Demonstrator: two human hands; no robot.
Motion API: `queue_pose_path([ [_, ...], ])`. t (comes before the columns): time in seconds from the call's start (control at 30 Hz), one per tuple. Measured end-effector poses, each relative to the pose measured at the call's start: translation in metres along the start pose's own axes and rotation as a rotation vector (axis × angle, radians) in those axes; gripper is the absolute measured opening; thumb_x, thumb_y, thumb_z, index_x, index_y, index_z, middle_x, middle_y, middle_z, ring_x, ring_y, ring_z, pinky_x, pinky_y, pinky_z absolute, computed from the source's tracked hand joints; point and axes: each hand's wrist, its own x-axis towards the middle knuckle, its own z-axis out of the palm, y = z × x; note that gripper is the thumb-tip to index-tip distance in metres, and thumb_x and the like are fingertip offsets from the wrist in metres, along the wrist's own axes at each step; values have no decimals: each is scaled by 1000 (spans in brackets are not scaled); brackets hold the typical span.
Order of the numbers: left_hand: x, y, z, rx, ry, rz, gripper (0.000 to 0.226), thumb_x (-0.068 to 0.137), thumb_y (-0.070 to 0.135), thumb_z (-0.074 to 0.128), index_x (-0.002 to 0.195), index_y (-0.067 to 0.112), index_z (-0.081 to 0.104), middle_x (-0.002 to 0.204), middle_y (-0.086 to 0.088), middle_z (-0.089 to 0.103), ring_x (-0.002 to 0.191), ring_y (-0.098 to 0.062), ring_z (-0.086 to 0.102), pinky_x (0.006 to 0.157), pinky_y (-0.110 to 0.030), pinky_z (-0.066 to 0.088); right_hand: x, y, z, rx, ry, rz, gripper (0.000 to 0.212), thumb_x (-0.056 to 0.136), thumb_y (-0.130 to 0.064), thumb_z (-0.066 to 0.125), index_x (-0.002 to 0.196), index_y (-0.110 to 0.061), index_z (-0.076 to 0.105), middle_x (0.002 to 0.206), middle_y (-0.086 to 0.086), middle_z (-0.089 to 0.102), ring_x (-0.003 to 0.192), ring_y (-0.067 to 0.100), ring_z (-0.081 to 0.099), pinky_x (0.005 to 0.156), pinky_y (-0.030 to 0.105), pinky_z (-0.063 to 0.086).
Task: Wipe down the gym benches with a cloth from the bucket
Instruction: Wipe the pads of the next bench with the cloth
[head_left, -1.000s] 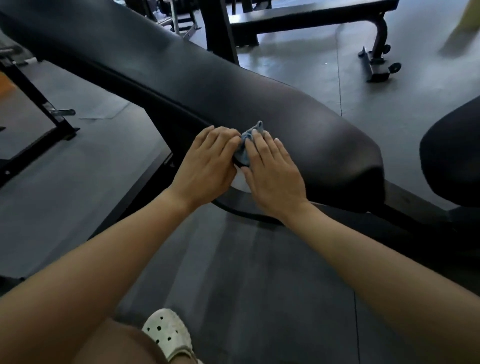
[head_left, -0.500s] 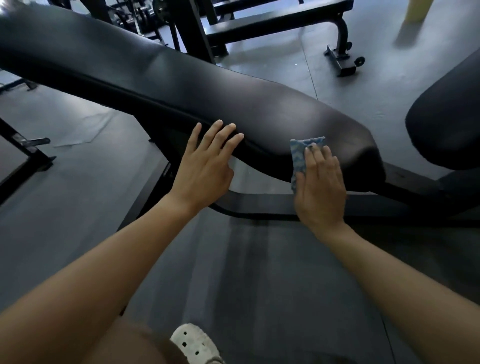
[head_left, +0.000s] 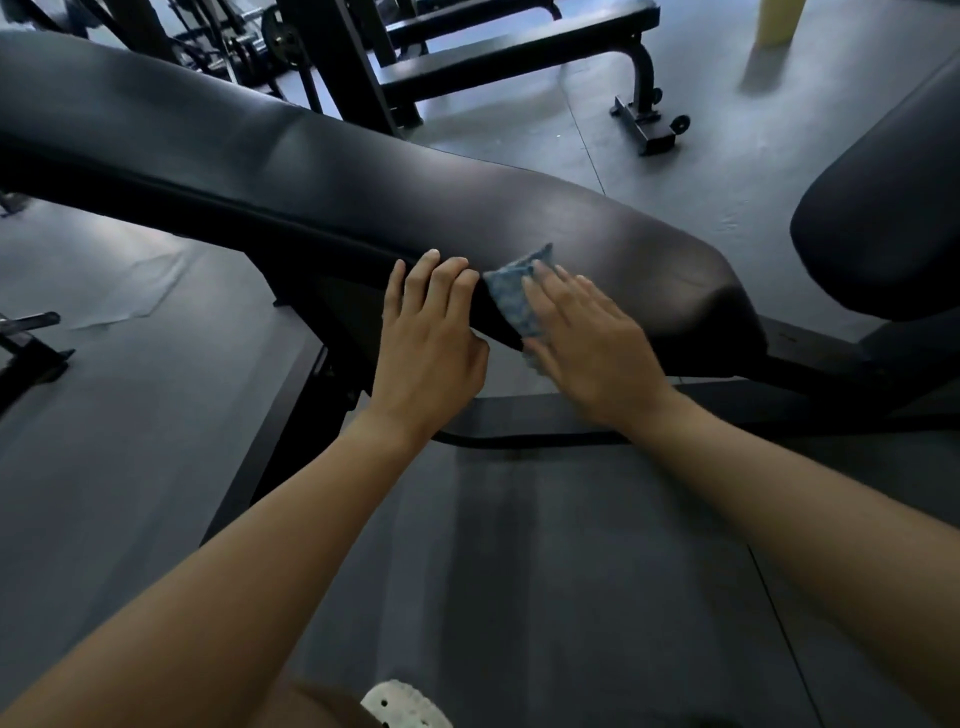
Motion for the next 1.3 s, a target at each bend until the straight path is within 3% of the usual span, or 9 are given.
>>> queue_pose_path([
  [0.17, -5, 7, 4, -1, -7, -21, 60, 86, 16, 59, 143, 2, 48, 151, -14, 45, 151, -39, 28, 125, -55, 18, -61, 32, 5, 64, 49, 165, 55, 105, -24, 48, 151, 3, 37, 158, 21, 37, 149, 35, 33, 119, 52, 32],
  [0.33, -14, 8, 5, -9, -44, -21, 70, 88, 14, 60, 153, 1, 37, 162, -15, 33, 157, -37, 15, 127, -55, 15, -44, -4, 12, 162, 185, 410, 46, 105, -19, 42, 147, 0, 44, 155, 15, 43, 150, 35, 29, 122, 52, 25],
  [0.47, -15, 7, 6, 3, -50, -27, 74, 87, 14, 63, 154, -1, 34, 164, -17, 29, 158, -37, 11, 127, -55, 16, -16, -25, 10, 133, 119, 314, 47, 108, -25, 38, 149, -1, 42, 157, 14, 40, 150, 36, 28, 124, 49, 22],
  [0.6, -15, 19, 11, -1, -45, -59, 75, 87, 13, 63, 153, -5, 33, 163, -21, 28, 158, -40, 8, 126, -55, 17, -36, 7, 8, 42, 46, 157, 53, 108, -30, 40, 151, 0, 39, 158, 15, 38, 149, 33, 32, 121, 49, 27],
  [0.73, -12, 31, 15, 11, -34, -101, 75, 86, 12, 63, 151, -8, 33, 163, -25, 28, 157, -44, 7, 125, -55, 20, -68, 21, 9, 110, 78, 331, 55, 105, -27, 47, 152, -1, 38, 157, 16, 38, 150, 33, 31, 122, 51, 25],
  [0.93, -12, 26, 11, 52, -41, -72, 70, 86, 13, 59, 151, -4, 36, 161, -22, 32, 156, -43, 14, 126, -56, 18, -42, -9, 2, 182, 128, 523, 42, 106, -22, 38, 142, -4, 50, 148, 12, 50, 147, 35, 33, 123, 50, 21],
  [1.1, -5, 4, -5, 83, -74, 20, 63, 85, 15, 56, 146, 7, 47, 154, -12, 44, 151, -36, 30, 125, -57, 17, 10, -25, -9, 203, 31, 450, 41, 108, -22, 36, 136, -1, 57, 140, 14, 58, 139, 33, 45, 120, 45, 33],
  [1.2, 0, -15, -15, 76, -62, -1, 60, 83, 16, 57, 142, 14, 51, 150, -7, 47, 150, -31, 32, 126, -56, 15, 48, -42, -14, 157, -46, 338, 35, 103, -13, 51, 132, 4, 60, 136, 22, 61, 129, 37, 55, 115, 42, 37],
  [1.3, 4, -33, -22, 75, -45, -77, 63, 83, 17, 60, 145, 15, 48, 155, -8, 42, 153, -32, 26, 126, -56, 14, 90, -63, -23, 120, -171, 145, 40, 104, -8, 47, 141, 8, 49, 148, 27, 47, 142, 39, 41, 121, 39, 23],
])
